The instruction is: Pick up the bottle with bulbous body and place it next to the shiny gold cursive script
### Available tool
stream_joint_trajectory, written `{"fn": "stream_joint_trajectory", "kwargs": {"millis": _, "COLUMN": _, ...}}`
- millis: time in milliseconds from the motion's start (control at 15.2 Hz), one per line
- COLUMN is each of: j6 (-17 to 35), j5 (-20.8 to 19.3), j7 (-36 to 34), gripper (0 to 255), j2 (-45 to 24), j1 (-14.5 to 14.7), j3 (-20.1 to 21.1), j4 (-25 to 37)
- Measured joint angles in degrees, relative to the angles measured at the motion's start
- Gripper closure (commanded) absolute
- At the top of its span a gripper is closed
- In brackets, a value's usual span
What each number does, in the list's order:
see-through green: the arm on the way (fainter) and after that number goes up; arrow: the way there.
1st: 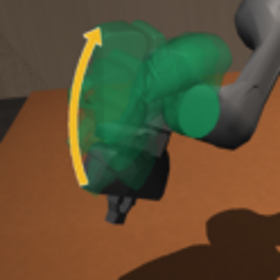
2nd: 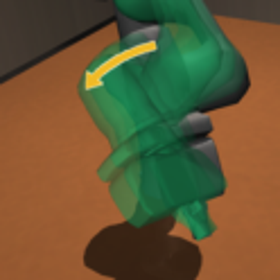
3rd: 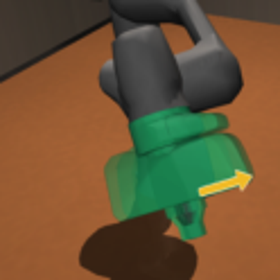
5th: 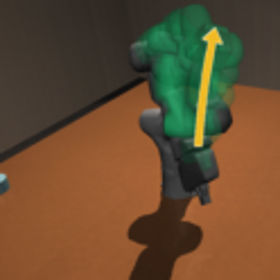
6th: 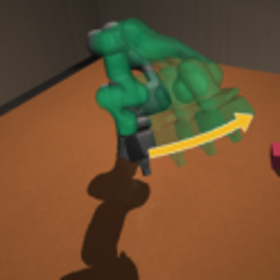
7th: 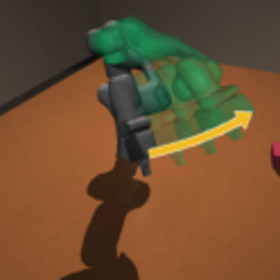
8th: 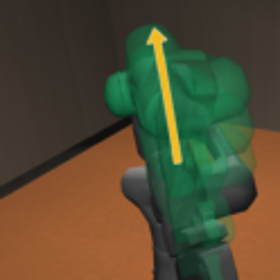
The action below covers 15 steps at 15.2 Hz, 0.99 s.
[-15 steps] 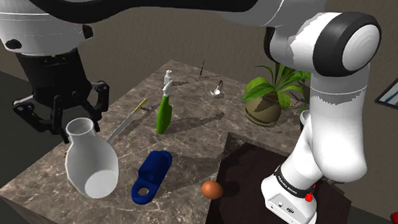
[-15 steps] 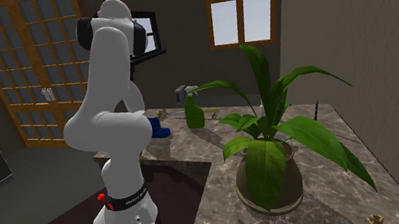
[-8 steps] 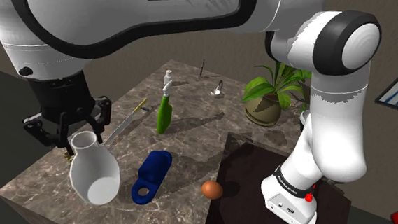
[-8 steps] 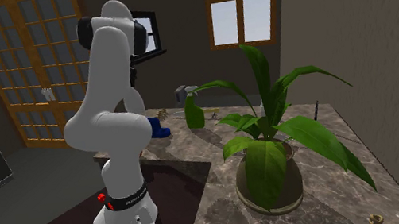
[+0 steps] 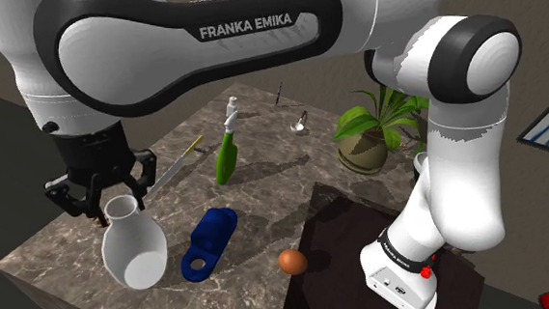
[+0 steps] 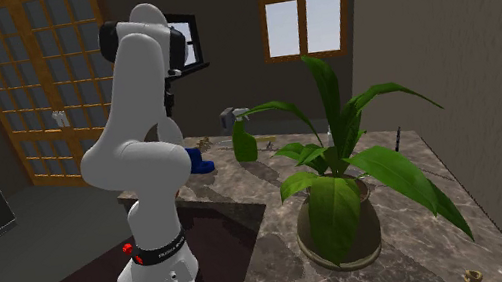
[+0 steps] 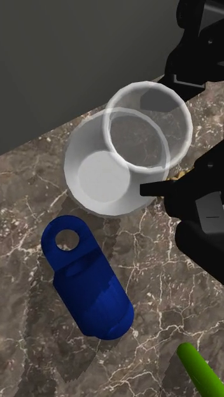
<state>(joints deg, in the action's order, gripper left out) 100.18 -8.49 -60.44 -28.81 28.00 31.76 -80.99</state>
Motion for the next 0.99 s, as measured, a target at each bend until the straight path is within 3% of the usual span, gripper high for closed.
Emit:
{"fn": "stream_joint_trajectory", "kwargs": {"millis": 264, "j6": 0.08, "j5": -0.05, "j7": -0.03, "gripper": 255, "j2": -0.11, "j1": 0.05, "j3": -0.02, "j4": 0.04}}
{"fn": "stream_joint_trajectory", "kwargs": {"millis": 330, "j6": 0.09, "j5": -0.05, "j7": -0.03, "gripper": 0, "j2": -0.12, "j1": 0.06, "j3": -0.02, "j4": 0.04}}
{"fn": "stream_joint_trajectory", "kwargs": {"millis": 726, "j6": 0.09, "j5": -0.05, "j7": -0.04, "gripper": 0, "j2": -0.11, "j1": 0.06, "j3": -0.02, "j4": 0.06}}
{"fn": "stream_joint_trajectory", "kwargs": {"millis": 990, "j6": -5.64, "j5": -0.15, "j7": -0.01, "gripper": 0, "j2": -0.67, "j1": 0.96, "j3": 0.04, "j4": 6.51}}
